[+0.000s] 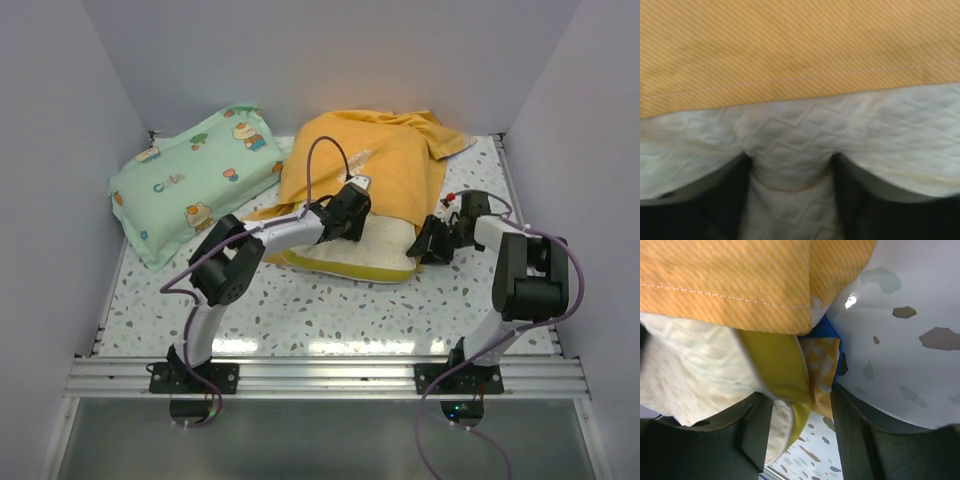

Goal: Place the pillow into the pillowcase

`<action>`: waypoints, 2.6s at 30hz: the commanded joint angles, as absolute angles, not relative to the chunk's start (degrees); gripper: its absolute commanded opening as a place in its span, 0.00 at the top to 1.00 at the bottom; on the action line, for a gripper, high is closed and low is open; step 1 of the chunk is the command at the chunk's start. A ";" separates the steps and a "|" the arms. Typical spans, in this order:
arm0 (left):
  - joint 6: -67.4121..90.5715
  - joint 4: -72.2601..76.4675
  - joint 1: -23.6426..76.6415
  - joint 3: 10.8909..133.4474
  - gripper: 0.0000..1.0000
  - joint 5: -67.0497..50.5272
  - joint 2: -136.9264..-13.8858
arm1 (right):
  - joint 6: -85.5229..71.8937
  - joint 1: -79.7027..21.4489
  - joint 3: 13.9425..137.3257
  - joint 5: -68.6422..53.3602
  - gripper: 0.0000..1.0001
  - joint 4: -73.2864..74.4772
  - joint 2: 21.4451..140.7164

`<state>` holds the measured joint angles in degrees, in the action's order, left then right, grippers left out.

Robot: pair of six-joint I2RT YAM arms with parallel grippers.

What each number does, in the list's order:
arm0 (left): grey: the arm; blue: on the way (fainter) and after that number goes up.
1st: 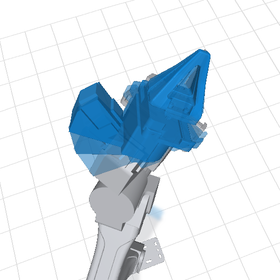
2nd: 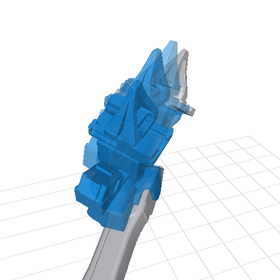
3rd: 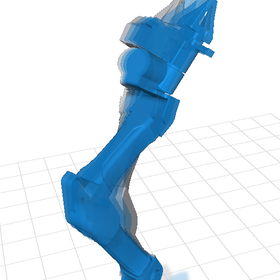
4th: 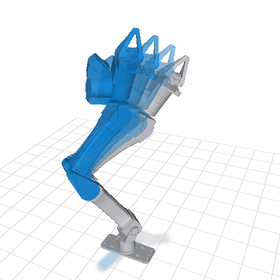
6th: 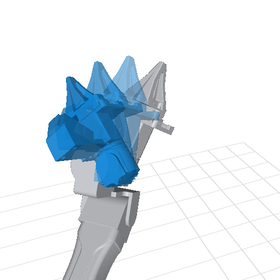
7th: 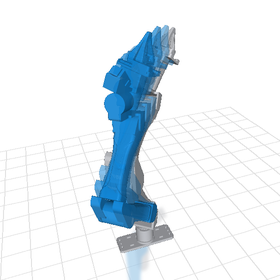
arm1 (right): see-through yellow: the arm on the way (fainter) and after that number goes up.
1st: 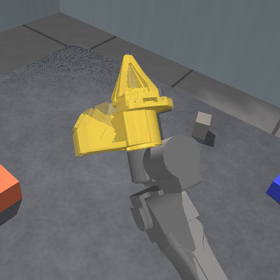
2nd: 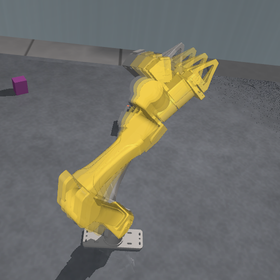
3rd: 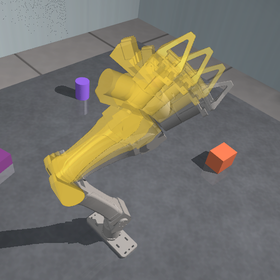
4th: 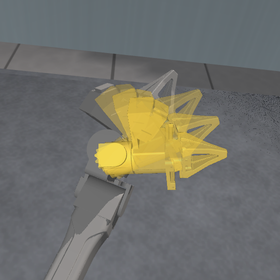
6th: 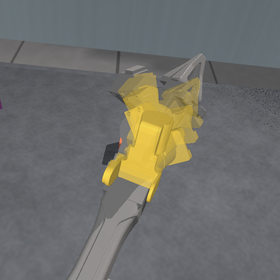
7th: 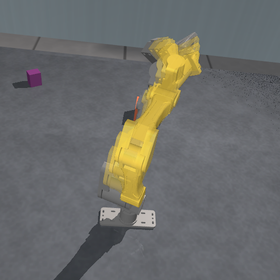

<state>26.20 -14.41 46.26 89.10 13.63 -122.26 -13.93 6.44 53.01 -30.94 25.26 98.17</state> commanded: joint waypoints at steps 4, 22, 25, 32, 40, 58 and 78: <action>24.44 -14.50 40.96 86.05 1.00 7.21 -123.76 | -7.74 6.41 51.59 -23.48 0.35 24.88 94.85; 16.70 2.11 34.54 76.46 1.00 -19.69 -105.82 | -4.40 9.49 55.54 -23.71 0.35 28.56 96.07; 16.79 1.76 34.19 75.85 1.00 -21.44 -106.08 | -4.04 11.07 56.95 -26.27 0.36 29.27 94.49; 17.67 3.34 31.99 75.85 1.00 -27.33 -106.00 | -3.33 10.64 57.22 -28.04 0.36 29.54 98.61; 20.03 5.88 32.08 76.11 1.00 -33.13 -106.00 | -7.99 2.21 56.25 -26.29 0.15 21.19 102.12; -2.73 17.75 32.67 73.94 1.00 -20.49 -83.11 | 26.09 1.49 66.09 -68.36 1.00 68.95 79.11; -8.62 24.61 39.82 75.67 1.00 7.82 -118.39 | 44.39 -10.46 63.37 -78.31 1.00 90.70 81.48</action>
